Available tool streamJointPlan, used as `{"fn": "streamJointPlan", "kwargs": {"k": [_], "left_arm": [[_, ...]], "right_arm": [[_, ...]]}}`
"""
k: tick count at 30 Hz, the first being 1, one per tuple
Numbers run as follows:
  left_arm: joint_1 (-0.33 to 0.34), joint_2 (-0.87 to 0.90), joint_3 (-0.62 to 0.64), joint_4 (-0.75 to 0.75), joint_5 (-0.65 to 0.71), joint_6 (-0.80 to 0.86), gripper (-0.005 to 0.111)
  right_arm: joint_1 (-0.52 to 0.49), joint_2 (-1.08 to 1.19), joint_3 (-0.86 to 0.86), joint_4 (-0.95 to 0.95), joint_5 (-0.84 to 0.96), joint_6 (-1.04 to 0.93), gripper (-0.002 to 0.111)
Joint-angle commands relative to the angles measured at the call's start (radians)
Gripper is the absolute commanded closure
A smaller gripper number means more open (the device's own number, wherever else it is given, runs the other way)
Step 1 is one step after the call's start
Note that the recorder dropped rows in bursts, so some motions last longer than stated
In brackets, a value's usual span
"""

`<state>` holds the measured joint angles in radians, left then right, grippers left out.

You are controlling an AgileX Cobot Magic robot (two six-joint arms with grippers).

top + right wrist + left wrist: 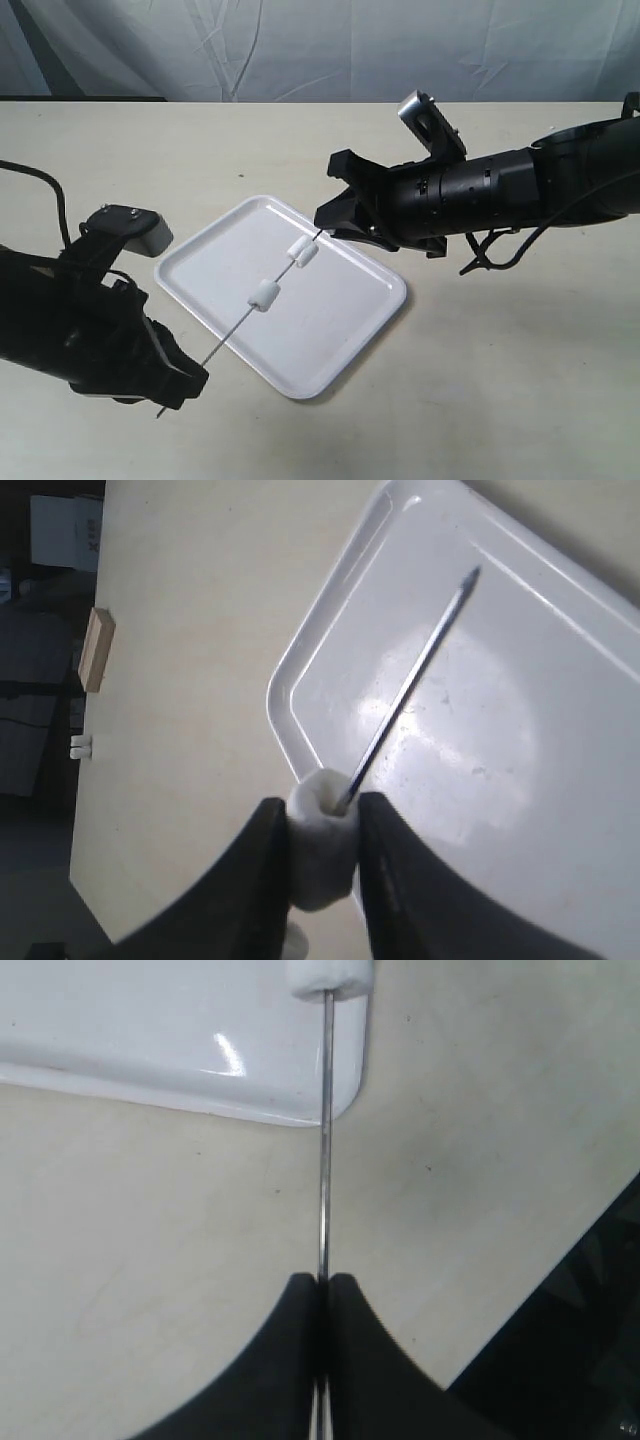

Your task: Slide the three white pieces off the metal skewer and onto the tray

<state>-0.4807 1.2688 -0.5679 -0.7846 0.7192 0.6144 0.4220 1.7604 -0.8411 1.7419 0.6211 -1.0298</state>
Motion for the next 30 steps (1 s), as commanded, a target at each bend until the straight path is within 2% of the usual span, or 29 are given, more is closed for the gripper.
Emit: {"fn": "streamJointPlan", "kwargs": {"k": [1,6,11,17,30], "left_arm": [[-0.010,-0.006,0.003,0.007,-0.006,-0.012,0.107],[-0.010,-0.006,0.003,0.007,-0.002,-0.012,0.107],[-0.010,-0.006,0.003,0.016,0.002,-0.012,0.107],[-0.010,-0.006,0.010,0.045,0.002,-0.014,0.107],[-0.010,-0.006,0.145,-0.002,-0.024,-0.039,0.107]], "right_arm": [[0.000,0.000,-0.007,0.003,0.016,-0.007,0.085],[0.000,0.000,-0.007,0.003,0.020,-0.007,0.086],[0.000,0.000,-0.007,0.003,0.020,-0.007,0.109],[0.000,0.000,-0.007,0.003,0.016,-0.007,0.109],[-0.002,0.000,-0.044,0.003,-0.081,-0.007,0.109]]}}
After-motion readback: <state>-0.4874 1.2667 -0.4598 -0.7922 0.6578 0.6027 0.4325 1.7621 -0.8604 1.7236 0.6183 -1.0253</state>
